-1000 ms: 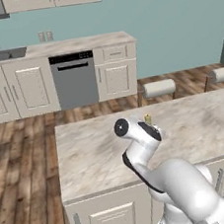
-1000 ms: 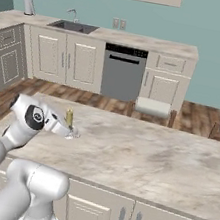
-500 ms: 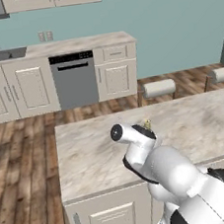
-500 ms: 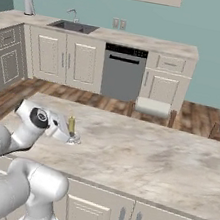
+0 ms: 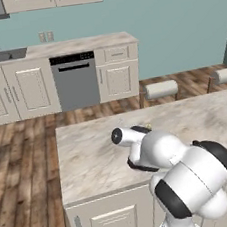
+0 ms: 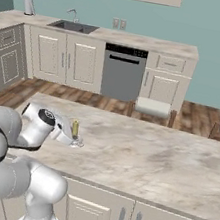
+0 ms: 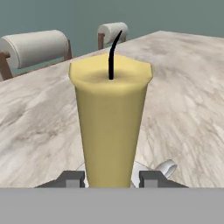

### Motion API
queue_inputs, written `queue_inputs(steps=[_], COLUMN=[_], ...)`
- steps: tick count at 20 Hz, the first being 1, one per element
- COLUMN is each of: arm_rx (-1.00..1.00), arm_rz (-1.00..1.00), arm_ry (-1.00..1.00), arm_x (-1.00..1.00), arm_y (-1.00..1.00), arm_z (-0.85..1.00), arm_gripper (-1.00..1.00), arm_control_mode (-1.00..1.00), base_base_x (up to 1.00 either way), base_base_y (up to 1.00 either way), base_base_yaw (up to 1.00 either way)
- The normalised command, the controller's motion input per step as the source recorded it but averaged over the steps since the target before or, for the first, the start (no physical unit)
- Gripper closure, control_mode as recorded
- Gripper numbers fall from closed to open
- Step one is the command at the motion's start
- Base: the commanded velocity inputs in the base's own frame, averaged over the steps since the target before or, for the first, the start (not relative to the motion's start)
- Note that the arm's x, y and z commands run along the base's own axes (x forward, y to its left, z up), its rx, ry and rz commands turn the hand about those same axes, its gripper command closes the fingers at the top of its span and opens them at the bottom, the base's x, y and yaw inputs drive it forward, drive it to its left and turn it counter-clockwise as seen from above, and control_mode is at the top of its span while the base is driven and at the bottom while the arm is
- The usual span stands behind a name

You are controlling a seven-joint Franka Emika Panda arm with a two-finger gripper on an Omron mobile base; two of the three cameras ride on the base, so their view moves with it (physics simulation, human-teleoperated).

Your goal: Get the candle and the beer from the cabinet and move them to the dining counter.

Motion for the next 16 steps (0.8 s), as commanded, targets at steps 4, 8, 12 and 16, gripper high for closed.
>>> queue_inputs(steps=[4, 8, 12, 16], arm_rx=[0.0, 0.0, 0.0, 0.0], arm_rz=[0.0, 0.0, 0.0, 0.0], arm_ry=[0.0, 0.0, -0.03, -0.06], arm_x=[0.23, 0.06, 0.02, 0.13], arm_y=[-0.09, -0.02, 0.0, 0.0], arm_z=[-0.26, -0.32, -0.35, -0.22], arm_gripper=[1.0, 1.0, 1.0, 1.0], arm_control_mode=[-1.0, -1.0, -1.0, -1.0], base_base_x=[0.0, 0.0, 0.0, 0.0], base_base_y=[0.0, 0.0, 0.0, 0.0], base_base_yaw=[0.0, 0.0, 0.0, 0.0])
